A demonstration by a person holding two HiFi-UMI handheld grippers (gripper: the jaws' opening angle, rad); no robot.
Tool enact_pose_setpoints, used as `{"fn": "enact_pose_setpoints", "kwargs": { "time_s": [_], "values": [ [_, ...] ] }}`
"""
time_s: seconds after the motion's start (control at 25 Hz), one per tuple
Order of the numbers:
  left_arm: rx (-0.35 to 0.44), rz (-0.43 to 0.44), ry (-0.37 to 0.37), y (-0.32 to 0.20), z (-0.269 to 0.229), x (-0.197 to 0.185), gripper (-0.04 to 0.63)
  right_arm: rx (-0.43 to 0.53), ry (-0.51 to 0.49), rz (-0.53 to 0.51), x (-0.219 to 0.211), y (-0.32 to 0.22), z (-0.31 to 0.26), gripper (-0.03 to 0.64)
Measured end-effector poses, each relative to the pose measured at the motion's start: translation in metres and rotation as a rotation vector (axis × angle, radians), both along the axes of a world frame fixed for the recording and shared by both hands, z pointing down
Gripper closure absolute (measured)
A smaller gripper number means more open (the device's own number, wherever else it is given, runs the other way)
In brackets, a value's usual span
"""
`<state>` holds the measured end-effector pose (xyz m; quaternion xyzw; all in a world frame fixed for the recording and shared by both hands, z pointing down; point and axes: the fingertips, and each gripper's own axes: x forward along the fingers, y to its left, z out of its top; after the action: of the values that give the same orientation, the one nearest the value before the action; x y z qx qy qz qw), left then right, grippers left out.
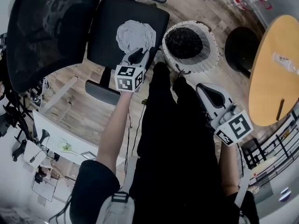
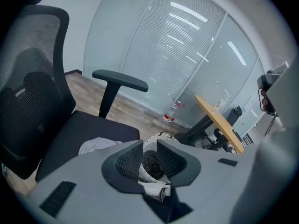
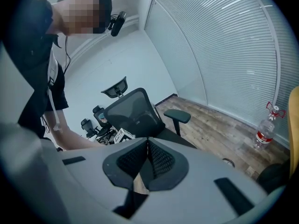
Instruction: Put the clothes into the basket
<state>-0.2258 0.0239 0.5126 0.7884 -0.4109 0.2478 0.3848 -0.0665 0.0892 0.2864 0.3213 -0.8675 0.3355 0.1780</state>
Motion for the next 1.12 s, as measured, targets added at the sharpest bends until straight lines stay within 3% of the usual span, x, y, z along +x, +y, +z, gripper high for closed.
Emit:
{"fn": "enact_pose_setpoints", "kwargs": {
  "time_s": [0.76, 1.12],
  "values": [
    [-0.058, -0.023, -0.059, -0.001, 0.061, -0.023, 0.437, -0.044, 0.009, -0.014, -0.013, -0.005, 0.024, 0.600],
    [-0.101, -0.052, -0.098, -0.002, 0.097, -0.034, 0.365, -0.089, 0.027, -0.020, -0.013, 0.003, 0.038, 0.600]
  ]
}}
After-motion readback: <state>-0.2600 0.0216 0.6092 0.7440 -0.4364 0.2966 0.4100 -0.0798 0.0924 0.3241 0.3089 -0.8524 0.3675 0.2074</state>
